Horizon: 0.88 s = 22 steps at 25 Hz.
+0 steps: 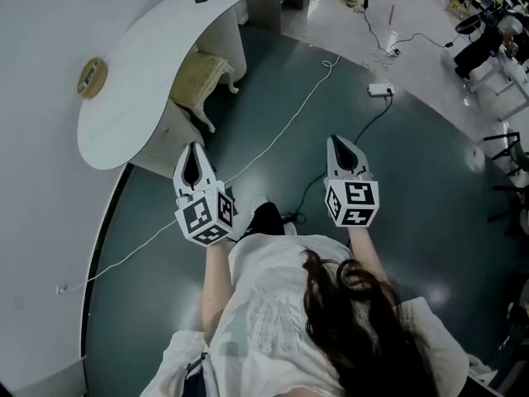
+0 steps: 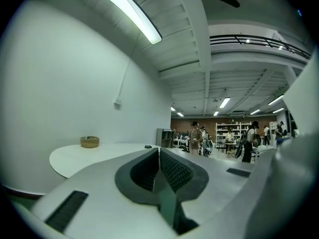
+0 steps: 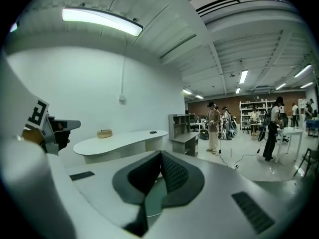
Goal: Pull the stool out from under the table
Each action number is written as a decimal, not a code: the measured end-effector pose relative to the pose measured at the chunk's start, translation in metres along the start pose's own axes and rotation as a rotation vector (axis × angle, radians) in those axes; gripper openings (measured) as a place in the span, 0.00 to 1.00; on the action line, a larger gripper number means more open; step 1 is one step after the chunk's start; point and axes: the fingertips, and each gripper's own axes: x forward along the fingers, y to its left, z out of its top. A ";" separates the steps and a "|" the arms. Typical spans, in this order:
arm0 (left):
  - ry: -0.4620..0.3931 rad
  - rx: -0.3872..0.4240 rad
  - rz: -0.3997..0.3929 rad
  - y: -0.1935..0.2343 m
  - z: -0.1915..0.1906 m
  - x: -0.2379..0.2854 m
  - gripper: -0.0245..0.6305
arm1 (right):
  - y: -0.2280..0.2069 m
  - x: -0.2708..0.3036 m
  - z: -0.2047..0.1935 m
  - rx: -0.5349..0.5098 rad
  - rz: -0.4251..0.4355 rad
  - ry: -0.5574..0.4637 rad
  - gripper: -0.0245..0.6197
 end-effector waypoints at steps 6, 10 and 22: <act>0.009 -0.007 -0.009 -0.011 -0.005 0.018 0.09 | -0.006 0.010 -0.002 -0.018 0.014 0.001 0.09; 0.005 0.014 -0.033 -0.020 -0.003 0.042 0.09 | -0.008 0.028 0.006 -0.008 0.029 -0.011 0.08; -0.037 0.007 -0.101 -0.038 0.006 0.157 0.09 | -0.036 0.119 0.036 -0.003 0.016 -0.051 0.08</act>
